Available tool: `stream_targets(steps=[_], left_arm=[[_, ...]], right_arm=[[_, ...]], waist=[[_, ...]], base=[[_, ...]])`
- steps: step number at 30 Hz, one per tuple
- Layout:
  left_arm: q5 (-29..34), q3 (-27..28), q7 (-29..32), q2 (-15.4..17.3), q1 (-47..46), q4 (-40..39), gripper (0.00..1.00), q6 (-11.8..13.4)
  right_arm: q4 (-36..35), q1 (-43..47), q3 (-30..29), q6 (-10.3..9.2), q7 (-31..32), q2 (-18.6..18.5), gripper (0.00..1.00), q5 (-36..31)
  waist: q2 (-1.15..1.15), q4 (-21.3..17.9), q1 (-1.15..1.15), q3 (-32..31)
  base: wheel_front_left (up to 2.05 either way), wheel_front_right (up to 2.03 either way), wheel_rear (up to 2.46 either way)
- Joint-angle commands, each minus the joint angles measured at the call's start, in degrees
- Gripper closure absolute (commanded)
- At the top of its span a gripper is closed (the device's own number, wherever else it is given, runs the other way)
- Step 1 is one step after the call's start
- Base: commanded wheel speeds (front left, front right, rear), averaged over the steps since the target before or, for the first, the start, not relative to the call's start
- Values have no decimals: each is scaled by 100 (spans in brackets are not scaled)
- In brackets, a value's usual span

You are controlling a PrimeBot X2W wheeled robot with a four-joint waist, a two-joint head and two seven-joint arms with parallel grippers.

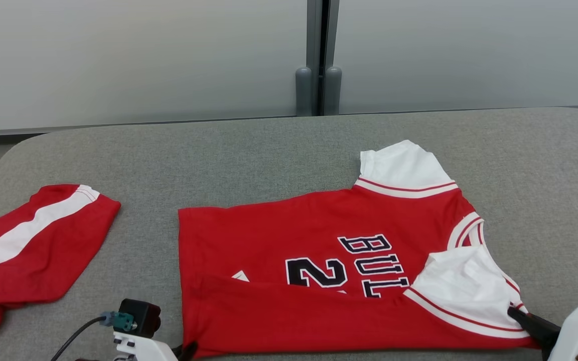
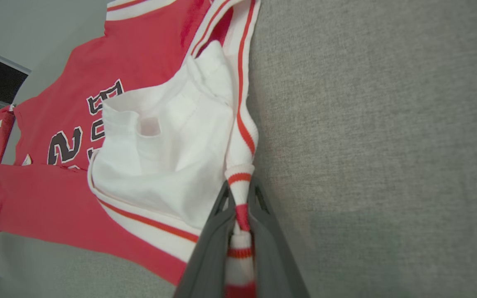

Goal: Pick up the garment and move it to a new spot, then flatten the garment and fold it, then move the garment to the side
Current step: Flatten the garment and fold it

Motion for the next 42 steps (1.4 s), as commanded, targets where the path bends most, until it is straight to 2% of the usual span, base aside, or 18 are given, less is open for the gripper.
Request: stream_targets(steps=[1,5,6,7,8,12,18,27,33,37,42], left_arm=[[-20,10,-12,69,70,-27,100,53],[-114,48,-41,181,295,-197,100,204],[-140,53,-38,190,326,-224,85,216],[-158,46,-15,202,361,-241,59,253],[-166,4,36,219,402,-252,1,263],[-116,-2,33,265,417,-330,0,347],[81,169,-239,407,290,-549,0,605],[435,558,-863,409,-59,-680,0,903],[651,534,-792,249,-605,-488,0,746],[843,451,-607,82,-1138,-232,0,547],[1014,325,-309,-146,-1813,134,0,279]], right_arm=[[-30,96,-50,1,-48,-81,100,16],[-239,464,-190,1,-86,-176,100,-15],[-275,528,-225,1,-79,-185,78,-30],[-306,573,-264,1,-67,-184,51,-45],[-336,614,-306,1,-49,-178,0,-61],[-455,703,-510,7,-132,-130,0,-202],[-643,816,-893,6,-180,-163,0,-465],[-901,562,-1619,6,-407,94,0,-1178],[-927,-255,-1969,6,-219,444,0,-1784],[-809,-1001,-2083,6,-30,641,0,-2135],[-563,-1905,-2112,6,209,718,0,-2458]], waist=[[0,-7,0,1],[0,-61,0,2],[0,-77,0,1],[0,-94,0,-2],[0,-113,0,-10],[0,-162,0,-46],[0,-178,0,-122],[0,-141,0,9],[0,-77,0,401],[0,42,0,807],[0,250,0,1314]], base=[[0,0,0],[0,0,0],[0,0,0],[0,0,0],[0,0,0],[0,0,0],[0,0,0],[0,0,0],[0,0,0],[0,0,0],[0,0,0]])
